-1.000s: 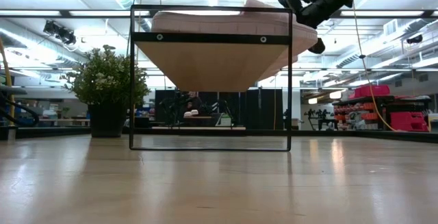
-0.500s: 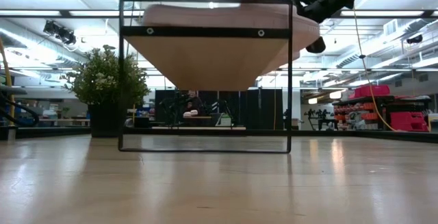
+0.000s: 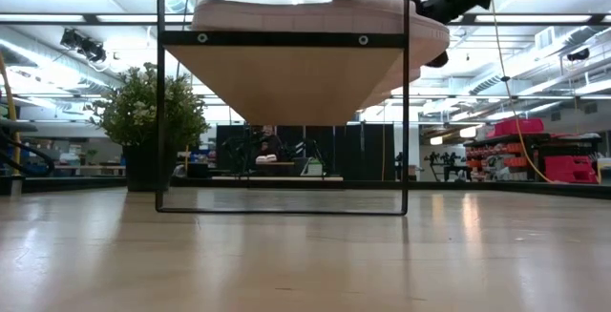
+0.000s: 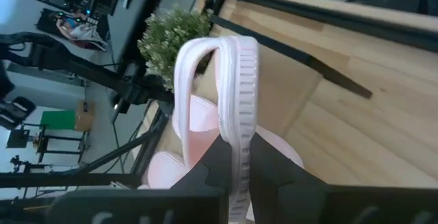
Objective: Pick and place slides into the shelf
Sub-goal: Put the pink slide on the shelf
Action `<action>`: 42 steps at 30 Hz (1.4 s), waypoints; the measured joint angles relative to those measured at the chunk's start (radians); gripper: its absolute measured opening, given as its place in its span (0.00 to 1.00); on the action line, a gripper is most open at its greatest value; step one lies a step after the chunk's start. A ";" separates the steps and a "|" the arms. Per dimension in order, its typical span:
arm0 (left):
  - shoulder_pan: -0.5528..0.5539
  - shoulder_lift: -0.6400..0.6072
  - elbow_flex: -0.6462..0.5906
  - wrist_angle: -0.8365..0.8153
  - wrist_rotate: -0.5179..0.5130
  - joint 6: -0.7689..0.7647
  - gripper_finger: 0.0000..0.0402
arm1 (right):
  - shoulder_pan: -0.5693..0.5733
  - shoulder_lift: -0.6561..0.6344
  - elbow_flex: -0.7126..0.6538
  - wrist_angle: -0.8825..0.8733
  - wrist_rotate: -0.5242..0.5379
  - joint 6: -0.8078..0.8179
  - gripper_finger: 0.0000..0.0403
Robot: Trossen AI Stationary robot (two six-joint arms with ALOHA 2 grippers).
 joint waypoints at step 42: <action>0.031 0.001 0.000 0.000 0.002 -0.026 0.29 | -0.093 -0.002 0.426 -0.738 0.131 -0.306 0.07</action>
